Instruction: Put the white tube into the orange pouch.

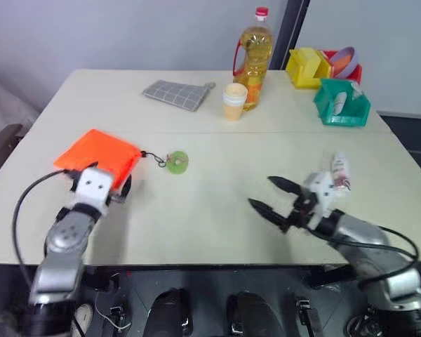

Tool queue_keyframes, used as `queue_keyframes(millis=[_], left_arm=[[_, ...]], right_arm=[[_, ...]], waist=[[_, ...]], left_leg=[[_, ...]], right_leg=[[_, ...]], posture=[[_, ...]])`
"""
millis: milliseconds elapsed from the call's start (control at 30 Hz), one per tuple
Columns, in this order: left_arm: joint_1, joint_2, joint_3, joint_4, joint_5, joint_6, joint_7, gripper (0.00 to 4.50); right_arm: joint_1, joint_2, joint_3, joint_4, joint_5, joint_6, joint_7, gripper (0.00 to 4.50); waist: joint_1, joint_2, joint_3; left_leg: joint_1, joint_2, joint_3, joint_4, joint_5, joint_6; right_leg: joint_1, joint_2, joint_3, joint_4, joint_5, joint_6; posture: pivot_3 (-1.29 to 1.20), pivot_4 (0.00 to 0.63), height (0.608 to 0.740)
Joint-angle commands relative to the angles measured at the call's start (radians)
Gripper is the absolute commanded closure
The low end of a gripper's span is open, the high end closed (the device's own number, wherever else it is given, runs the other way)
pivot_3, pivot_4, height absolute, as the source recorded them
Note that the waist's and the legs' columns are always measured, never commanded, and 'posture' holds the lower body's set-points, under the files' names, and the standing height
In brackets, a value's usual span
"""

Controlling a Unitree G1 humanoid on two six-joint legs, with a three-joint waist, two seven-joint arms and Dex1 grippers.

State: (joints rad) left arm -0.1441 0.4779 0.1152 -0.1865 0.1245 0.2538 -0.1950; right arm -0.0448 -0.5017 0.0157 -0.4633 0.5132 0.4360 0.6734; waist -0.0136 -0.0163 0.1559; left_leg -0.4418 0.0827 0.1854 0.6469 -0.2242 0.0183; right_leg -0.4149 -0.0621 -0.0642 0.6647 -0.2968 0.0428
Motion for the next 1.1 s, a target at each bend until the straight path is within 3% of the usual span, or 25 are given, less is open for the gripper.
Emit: queue_keyframes(millis=[33, 367, 800, 900, 1100], left_arm=[[-0.048, -0.001, -0.040, 0.054, 0.096, 0.045, 0.062, 0.00], [-0.141, -0.016, -0.103, 0.145, 0.172, 0.102, 0.090, 0.00], [-0.161, 0.003, -0.066, 0.194, 0.202, 0.144, 0.128, 0.00], [-0.168, 0.004, -0.059, 0.199, 0.193, 0.129, 0.132, 0.75], [-0.175, 0.006, -0.059, 0.198, 0.191, 0.100, 0.132, 3.74]], right_arm=[[-0.016, 0.013, 0.022, -0.026, -0.027, -0.019, -0.012, 0.03], [-0.004, 0.035, 0.046, -0.031, -0.046, -0.034, -0.011, 0.03], [0.011, 0.050, 0.044, -0.016, -0.072, -0.064, -0.017, 0.03], [0.009, 0.056, 0.045, -0.007, -0.082, -0.073, -0.019, 0.00], [0.014, 0.067, 0.053, -0.004, -0.096, -0.085, -0.023, 0.00]], waist=[[-0.002, 0.000, 0.000], [0.000, 0.000, 0.000], [0.000, 0.000, 0.000], [0.001, -0.001, 0.000], [0.000, -0.001, 0.000]], left_leg=[[0.000, 0.000, 0.001, 0.000, 0.000, 0.002], [0.000, 0.000, 0.001, 0.000, 0.001, 0.003], [0.000, 0.000, 0.001, 0.001, 0.001, 0.003], [0.000, 0.000, 0.001, 0.001, 0.001, 0.003], [0.000, 0.000, 0.001, 0.001, 0.001, 0.003]], right_leg=[[0.000, 0.000, 0.000, 0.000, 0.000, 0.000], [-0.001, 0.001, 0.000, 0.001, 0.002, 0.004], [0.000, 0.001, 0.000, 0.001, 0.002, 0.004], [0.000, 0.001, 0.000, 0.002, 0.002, 0.004], [0.000, 0.000, 0.000, 0.002, 0.002, 0.004]], posture=[[0.00, 0.150, 0.740], [0.00, 0.150, 0.740], [0.00, 0.150, 0.740], [0.00, 0.150, 0.740], [0.00, 0.150, 0.740]])
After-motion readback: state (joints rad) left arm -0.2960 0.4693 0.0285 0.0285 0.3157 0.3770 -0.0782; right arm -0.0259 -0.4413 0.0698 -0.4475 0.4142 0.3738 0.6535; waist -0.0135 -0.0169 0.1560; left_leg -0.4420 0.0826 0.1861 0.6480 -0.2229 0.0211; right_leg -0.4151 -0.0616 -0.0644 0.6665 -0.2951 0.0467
